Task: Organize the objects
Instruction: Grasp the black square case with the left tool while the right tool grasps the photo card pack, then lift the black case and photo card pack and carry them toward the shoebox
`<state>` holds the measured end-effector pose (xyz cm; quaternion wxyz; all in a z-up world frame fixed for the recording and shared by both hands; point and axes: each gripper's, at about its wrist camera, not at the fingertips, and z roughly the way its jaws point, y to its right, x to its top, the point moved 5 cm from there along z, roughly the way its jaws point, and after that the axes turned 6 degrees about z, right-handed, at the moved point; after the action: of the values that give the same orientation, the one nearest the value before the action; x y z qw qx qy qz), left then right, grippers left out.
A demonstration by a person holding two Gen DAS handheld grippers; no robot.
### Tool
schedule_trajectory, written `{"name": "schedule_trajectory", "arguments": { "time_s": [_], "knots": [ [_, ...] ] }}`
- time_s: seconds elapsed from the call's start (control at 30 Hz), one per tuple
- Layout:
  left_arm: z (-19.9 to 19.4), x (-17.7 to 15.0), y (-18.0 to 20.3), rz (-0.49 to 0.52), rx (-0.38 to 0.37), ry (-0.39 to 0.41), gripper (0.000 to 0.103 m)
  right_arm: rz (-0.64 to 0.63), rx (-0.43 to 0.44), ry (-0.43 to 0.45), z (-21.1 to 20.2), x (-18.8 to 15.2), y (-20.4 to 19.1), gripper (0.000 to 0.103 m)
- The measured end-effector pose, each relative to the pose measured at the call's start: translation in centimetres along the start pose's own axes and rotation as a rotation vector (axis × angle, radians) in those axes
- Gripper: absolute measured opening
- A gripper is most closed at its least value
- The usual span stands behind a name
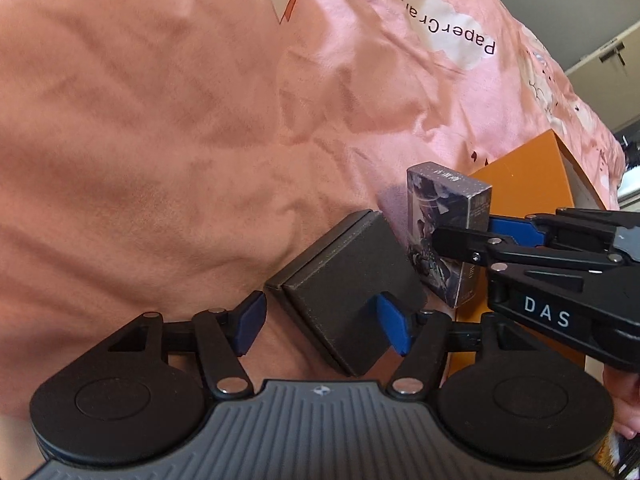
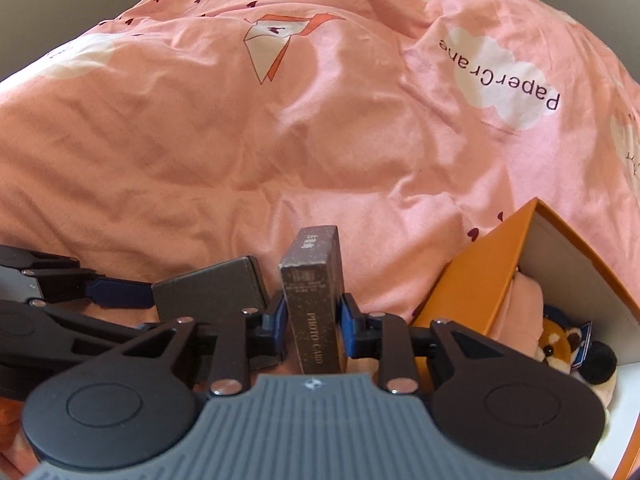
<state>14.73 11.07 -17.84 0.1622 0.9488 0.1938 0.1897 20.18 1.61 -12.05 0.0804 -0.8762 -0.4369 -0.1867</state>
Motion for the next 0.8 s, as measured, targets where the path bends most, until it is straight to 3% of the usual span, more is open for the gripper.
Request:
{"name": "schedule_trajectory", "arguments": {
  "time_s": [0.2, 0.3, 0.37, 0.5, 0.53, 0.6, 0.7, 0.8],
  "knots": [
    [1.3, -0.3, 0.4, -0.039, -0.028, 0.045, 0.084, 0.0, -0.017, 0.037, 0.2, 0.3, 0.6, 0.024],
    [1.2, -0.7, 1.3, -0.013, 0.008, 0.089, 0.084, -0.011, -0.023, 0.051, 0.3, 0.2, 0.4, 0.024],
    [0.7, -0.8, 1.5, 0.003, 0.023, 0.108, 0.077, -0.012, -0.032, 0.068, 0.1, -0.1, 0.3, 0.024],
    [-1.7, -0.7, 1.7, 0.033, 0.025, 0.179, 0.051, 0.029, -0.027, 0.112, -1.3, -0.5, 0.5, 0.024],
    [-2.3, -0.7, 1.8, 0.048, 0.035, 0.197, 0.026, 0.049, -0.019, 0.12, -1.7, -0.5, 0.6, 0.024],
    [-3.4, -0.6, 2.3, 0.108, 0.084, 0.224, 0.009, 0.094, -0.003, 0.136, -2.7, -0.7, 0.8, 0.024],
    [-4.6, -0.6, 2.8, 0.175, 0.12, 0.226, 0.002, 0.128, 0.019, 0.152, -4.1, -1.1, 0.3, 0.024],
    [-5.4, -0.6, 2.9, 0.185, 0.105, 0.217, 0.002, 0.15, 0.022, 0.159, -5.0, -1.7, -0.1, 0.024]
  ]
}}
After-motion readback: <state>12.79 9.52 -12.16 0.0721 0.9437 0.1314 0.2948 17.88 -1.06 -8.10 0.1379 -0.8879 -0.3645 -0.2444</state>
